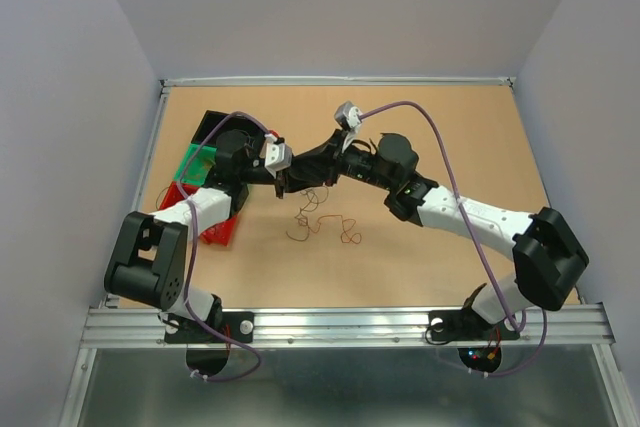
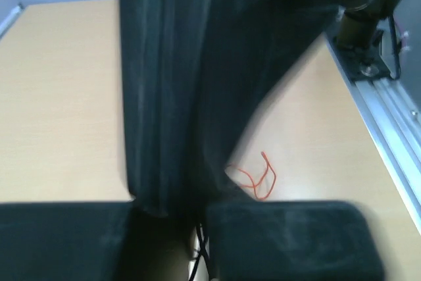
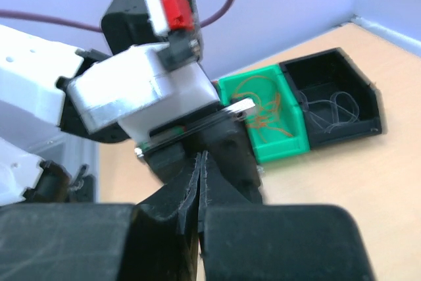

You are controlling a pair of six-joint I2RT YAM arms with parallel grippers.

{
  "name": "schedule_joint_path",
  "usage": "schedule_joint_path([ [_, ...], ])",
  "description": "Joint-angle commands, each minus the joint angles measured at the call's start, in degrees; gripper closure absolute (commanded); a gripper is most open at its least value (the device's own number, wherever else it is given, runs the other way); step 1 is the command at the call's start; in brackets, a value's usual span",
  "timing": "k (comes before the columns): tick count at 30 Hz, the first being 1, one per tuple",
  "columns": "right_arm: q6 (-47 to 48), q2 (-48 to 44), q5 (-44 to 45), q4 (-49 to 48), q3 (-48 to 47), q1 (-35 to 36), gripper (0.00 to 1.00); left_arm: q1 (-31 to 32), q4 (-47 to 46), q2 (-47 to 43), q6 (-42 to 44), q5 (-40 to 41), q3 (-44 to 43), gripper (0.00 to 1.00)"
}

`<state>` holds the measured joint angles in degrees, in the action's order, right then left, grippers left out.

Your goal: Untangle the cables

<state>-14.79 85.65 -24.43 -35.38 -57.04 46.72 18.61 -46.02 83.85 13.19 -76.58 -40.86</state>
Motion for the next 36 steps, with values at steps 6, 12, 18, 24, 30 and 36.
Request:
schedule_joint_path([
  [6,-0.4,-2.1,2.7,-6.1,0.7,0.0,0.99,0.5,2.3,-2.2,2.7,1.5,-1.7,1.00],
  [12,0.9,-6.0,12.1,-6.3,5.5,0.0,0.58,-0.9,11.3,-3.3,6.6,7.6,-6.0,1.00],
  [18,3.5,-7.0,17.2,-6.5,10.4,0.0,0.30,-3.6,17.0,-7.3,5.4,10.0,-12.0,1.00],
  [24,7.7,-1.1,10.9,-11.5,10.4,-0.1,0.15,-3.6,19.1,-11.3,-1.4,8.1,-18.9,1.00],
  [30,9.8,4.7,8.9,-13.0,5.1,-0.1,0.12,-3.5,19.1,-11.5,-8.9,5.1,-23.2,1.00],
  [36,10.5,10.1,11.9,-16.2,3.5,-0.1,0.25,-3.5,18.9,-14.9,-10.8,8.3,-24.1,1.00],
])
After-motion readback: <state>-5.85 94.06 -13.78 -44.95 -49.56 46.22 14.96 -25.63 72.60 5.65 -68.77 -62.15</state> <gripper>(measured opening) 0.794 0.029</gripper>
